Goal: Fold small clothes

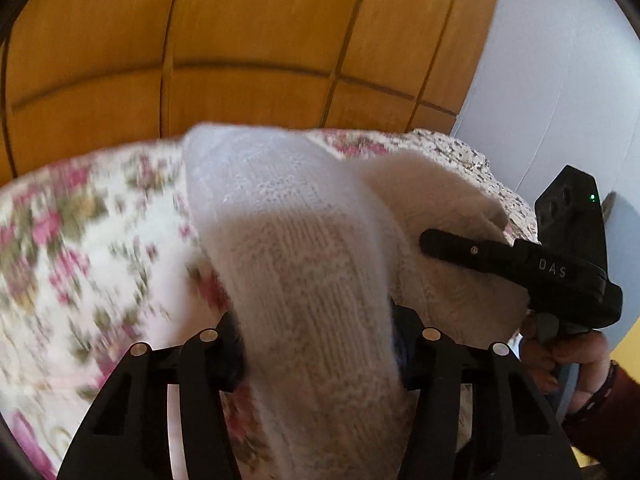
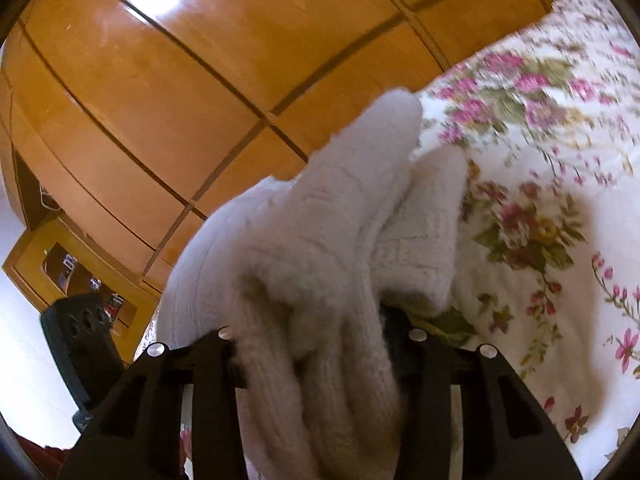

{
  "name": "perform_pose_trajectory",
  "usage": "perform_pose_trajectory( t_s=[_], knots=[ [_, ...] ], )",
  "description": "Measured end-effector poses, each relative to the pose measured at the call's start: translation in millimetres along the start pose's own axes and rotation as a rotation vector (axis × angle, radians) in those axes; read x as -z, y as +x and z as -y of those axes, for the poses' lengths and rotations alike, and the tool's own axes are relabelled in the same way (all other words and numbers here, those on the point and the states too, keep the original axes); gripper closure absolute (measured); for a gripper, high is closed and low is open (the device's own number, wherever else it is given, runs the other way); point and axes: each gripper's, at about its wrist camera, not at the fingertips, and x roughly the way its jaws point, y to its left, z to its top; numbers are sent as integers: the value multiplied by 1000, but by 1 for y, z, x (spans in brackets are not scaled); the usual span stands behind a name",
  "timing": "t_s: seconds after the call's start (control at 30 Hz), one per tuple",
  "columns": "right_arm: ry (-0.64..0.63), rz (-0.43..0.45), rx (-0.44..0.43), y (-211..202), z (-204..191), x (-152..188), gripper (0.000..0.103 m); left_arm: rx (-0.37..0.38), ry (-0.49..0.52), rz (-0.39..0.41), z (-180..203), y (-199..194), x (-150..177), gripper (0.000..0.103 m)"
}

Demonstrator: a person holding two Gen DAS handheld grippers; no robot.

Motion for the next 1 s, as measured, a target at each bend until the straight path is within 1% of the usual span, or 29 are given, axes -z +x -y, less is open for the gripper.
perform_pose_trajectory(
  t_s=[0.17, 0.3, 0.43, 0.5, 0.57, 0.67, 0.7, 0.77, 0.8, 0.83, 0.87, 0.9, 0.93, 0.97, 1.0],
  knots=[
    [-24, 79, -14, -2, -7, -14, 63, -29, 106, 73, 2, -9, -14, 50],
    [-46, 146, -1, -5, -5, -30, 63, -30, 174, 122, 6, 1, -36, 50],
    [-68, 216, 41, -7, 4, -55, 63, -13, 209, 165, 11, 25, -63, 50],
    [-89, 248, 80, -6, 10, -71, 63, -13, 232, 178, 15, 47, -77, 50],
    [-108, 270, 123, -1, 20, -85, 63, -12, 237, 177, 16, 65, -83, 50],
    [-124, 285, 181, 7, 38, -97, 63, 11, 189, 135, 11, 99, -91, 50],
    [-114, 282, 196, 10, 47, -99, 63, 13, 172, 106, 8, 114, -91, 50],
    [-66, 251, 268, 22, 71, -100, 61, 28, 117, 17, -3, 144, -85, 50],
    [-50, 229, 303, 28, 80, -98, 58, 28, 85, -20, -8, 155, -82, 48],
    [-4, 180, 369, 38, 97, -95, 54, 26, 38, -45, -17, 165, -75, 42],
    [71, 148, 357, 42, 114, -94, 50, 66, -10, -64, -26, 169, -71, 39],
    [139, 146, 320, 41, 127, -93, 48, 91, -41, -73, -32, 171, -71, 34],
    [170, 153, 294, 40, 134, -94, 47, 100, -66, -80, -37, 171, -71, 27],
    [174, 155, 286, 39, 135, -94, 47, 98, -77, -89, -39, 172, -70, 25],
    [157, 154, 302, 40, 133, -94, 44, 103, -78, -92, -40, 172, -68, 25]
  ],
)
